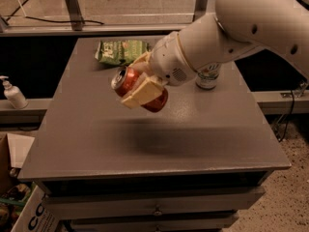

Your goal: Place coke can upright

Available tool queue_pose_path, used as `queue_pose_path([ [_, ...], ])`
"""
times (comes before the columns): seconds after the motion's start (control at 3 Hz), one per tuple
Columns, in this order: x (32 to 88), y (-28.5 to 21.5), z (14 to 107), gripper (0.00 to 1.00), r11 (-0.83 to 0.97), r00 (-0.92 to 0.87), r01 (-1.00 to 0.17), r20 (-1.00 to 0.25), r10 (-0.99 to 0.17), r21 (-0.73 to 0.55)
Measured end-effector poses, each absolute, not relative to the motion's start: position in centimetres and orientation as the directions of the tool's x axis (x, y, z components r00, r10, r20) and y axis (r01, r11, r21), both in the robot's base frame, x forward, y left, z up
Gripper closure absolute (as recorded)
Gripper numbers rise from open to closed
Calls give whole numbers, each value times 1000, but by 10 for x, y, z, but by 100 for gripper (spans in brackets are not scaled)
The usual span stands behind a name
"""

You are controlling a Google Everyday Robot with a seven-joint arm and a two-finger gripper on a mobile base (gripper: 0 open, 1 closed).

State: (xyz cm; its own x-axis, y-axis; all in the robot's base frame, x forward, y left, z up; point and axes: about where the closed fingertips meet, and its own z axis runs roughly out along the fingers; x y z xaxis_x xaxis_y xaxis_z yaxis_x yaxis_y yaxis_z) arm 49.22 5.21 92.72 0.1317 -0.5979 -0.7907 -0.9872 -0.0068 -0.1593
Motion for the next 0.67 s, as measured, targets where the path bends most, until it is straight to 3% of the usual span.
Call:
queue_pose_path([
  [0.67, 493, 34, 947, 100, -4, 176, -982, -916, -360, -188],
])
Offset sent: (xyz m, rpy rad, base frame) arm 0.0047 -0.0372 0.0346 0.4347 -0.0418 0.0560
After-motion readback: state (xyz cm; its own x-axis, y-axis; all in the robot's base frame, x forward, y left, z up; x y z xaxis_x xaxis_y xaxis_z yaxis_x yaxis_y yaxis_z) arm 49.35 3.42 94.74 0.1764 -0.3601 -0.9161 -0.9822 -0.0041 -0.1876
